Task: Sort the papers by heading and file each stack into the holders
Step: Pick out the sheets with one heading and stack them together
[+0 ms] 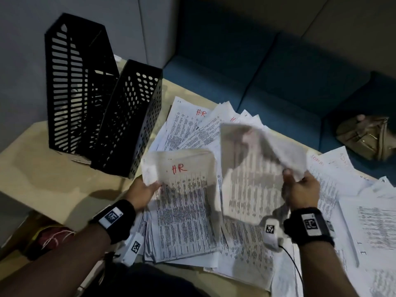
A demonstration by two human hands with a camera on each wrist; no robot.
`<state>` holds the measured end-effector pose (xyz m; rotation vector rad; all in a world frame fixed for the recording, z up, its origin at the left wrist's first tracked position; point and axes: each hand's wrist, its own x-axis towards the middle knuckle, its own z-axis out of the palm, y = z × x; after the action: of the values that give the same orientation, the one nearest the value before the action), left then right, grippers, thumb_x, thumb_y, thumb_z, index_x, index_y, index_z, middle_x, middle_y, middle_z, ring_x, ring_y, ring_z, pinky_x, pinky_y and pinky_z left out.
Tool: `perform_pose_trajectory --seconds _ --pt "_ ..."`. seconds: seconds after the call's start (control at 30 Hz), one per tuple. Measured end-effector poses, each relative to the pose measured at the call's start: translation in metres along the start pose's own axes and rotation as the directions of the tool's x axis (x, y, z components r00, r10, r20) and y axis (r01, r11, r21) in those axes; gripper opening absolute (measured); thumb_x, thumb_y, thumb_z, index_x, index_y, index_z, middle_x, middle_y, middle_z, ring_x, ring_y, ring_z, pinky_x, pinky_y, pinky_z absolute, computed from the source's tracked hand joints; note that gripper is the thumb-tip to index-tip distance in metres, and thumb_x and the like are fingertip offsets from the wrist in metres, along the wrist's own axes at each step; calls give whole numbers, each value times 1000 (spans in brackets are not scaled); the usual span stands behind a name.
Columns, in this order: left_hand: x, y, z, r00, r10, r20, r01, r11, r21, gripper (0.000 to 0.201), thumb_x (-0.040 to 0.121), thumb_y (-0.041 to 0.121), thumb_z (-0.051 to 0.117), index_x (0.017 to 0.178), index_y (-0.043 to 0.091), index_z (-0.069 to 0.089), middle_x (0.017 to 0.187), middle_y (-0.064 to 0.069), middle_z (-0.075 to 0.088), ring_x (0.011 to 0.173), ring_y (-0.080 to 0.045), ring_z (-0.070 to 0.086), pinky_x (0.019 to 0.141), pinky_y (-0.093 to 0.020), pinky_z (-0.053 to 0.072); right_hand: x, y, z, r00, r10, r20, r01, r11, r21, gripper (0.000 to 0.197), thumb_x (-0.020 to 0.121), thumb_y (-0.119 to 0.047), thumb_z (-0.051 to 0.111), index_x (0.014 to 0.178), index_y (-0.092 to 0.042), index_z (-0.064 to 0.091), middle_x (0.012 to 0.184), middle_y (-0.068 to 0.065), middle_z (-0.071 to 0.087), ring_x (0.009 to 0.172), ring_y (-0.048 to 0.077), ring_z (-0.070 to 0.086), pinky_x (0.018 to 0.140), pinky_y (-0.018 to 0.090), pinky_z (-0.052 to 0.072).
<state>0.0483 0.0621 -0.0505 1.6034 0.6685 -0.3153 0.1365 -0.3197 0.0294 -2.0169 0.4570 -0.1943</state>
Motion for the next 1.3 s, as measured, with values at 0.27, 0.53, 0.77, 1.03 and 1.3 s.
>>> perform_pose_trajectory --seconds 0.27,0.53,0.77,1.03,1.3 --pt "7 13 12 994 8 -111 2 996 93 46 96 37 52 132 9 51 127 -10 62 117 -29 57 105 -45 42 1 -45 12 995 -95 40 89 988 129 14 88 -19 66 99 -12 63 63 -13 67 52 -7 58 50 15 46" --pt "7 23 23 990 78 -120 -92 989 -118 65 84 43 69 139 18 44 135 4 53 129 -20 48 103 -34 38 -76 22 112 864 207 460 -135 973 -185 15 95 -23 53 101 -12 60 86 6 66 78 24 61 68 32 52" --pt "7 23 19 985 134 -110 -146 983 -107 41 84 7 71 123 9 58 105 1 69 102 -19 65 99 -41 48 -73 9 135 880 176 441 -135 983 -123 67 81 -22 74 136 -8 39 124 4 53 113 20 53 100 40 46" --pt "-11 35 4 973 206 107 -214 974 72 58 76 7 78 122 29 48 105 25 60 95 10 56 79 -10 45 -44 -27 145 755 -86 650 219 967 -127 55 93 -17 56 143 -28 36 141 7 39 127 17 42 108 32 35" --pt "-1 42 0 902 367 226 -403 904 143 80 84 0 67 125 60 37 129 33 41 111 16 48 90 -1 38 -55 -23 162 683 -93 725 354 910 -217 66 92 -11 58 149 -27 27 132 8 45 113 21 49 101 35 43"
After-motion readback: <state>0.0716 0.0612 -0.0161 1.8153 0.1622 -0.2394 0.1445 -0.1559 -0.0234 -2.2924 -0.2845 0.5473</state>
